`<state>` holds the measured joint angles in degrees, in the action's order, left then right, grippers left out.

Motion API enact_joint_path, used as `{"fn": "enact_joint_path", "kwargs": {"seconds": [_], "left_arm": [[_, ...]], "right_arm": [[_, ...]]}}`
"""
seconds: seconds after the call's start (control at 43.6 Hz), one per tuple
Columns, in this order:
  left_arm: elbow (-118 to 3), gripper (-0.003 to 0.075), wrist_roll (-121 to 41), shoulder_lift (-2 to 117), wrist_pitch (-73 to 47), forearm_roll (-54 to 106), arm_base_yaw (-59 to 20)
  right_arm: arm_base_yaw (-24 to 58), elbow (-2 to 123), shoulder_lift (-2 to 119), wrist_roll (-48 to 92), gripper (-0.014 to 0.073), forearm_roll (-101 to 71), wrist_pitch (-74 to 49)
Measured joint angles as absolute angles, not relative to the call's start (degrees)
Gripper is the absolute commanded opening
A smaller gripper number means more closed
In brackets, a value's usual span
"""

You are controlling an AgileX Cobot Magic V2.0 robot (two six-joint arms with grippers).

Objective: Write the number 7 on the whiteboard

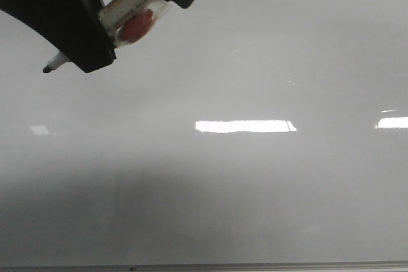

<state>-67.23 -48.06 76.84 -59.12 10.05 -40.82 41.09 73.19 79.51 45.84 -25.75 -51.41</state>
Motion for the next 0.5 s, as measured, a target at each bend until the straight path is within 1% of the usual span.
{"fn": "enact_joint_path", "kwargs": {"seconds": [0.069,0.092,0.115,0.206,0.252,0.344,0.504], "left_arm": [[-67.2,0.0216,-48.1,76.8,-58.9,10.1,-40.8],[-67.2,0.0242,-48.1,76.8,-58.9,10.1,-40.8],[-67.2,0.0288,-47.9,76.8,-58.8,10.1,-40.8],[-67.2,0.0387,-47.1,76.9,-57.9,9.7,-40.7],[-67.2,0.0402,-46.5,76.9,-57.5,9.7,-40.3],[-67.2,0.0403,-45.1,76.2,-56.8,10.1,-38.5],[-67.2,0.0403,-41.5,70.8,-56.8,10.2,-33.4]], "right_arm": [[41.1,73.2,79.5,45.9,-0.0069,-25.8,-51.4],[41.1,73.2,79.5,45.9,-0.0071,-25.8,-51.4],[41.1,73.2,79.5,45.9,-0.0067,-25.8,-51.4],[41.1,73.2,79.5,45.9,-0.0067,-25.8,-51.6],[41.0,73.2,79.5,45.8,-0.0067,-25.8,-51.9],[39.7,73.2,79.3,44.8,-0.0067,-25.9,-52.2],[33.5,73.2,75.5,39.7,-0.0067,-23.4,-54.6]]}}
